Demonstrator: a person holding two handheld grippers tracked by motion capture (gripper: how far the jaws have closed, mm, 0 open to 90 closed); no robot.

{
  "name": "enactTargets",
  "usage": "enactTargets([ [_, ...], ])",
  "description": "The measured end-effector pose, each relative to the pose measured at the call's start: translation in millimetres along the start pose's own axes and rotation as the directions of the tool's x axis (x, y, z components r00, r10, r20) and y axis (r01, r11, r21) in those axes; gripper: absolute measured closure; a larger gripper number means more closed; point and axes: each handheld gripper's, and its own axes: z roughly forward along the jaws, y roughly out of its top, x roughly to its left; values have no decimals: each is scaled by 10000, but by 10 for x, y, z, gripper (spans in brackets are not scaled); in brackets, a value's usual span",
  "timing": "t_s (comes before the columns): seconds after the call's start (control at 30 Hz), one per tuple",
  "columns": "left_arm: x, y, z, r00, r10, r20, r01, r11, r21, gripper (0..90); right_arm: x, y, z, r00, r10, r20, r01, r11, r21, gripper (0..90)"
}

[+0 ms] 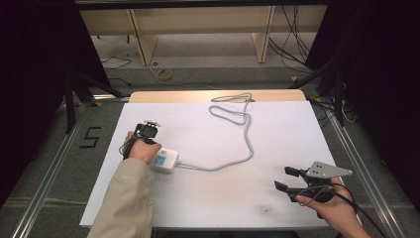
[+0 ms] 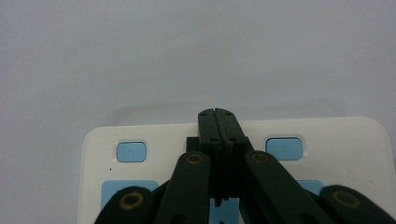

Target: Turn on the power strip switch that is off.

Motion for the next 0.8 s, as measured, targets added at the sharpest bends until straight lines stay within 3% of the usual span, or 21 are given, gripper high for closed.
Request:
enactTargets([
  [0.57, 29, -27, -9, 9997, -198, 165, 203, 9993, -314, 900, 0, 2, -9, 10000, -8, 13, 8, 10000, -24, 337],
  [0.8, 36, -36, -9, 9998, -180, 2, 180, 9990, -413, 900, -2, 2, -14, 10000, -11, 18, 11, 10000, -41, 337],
])
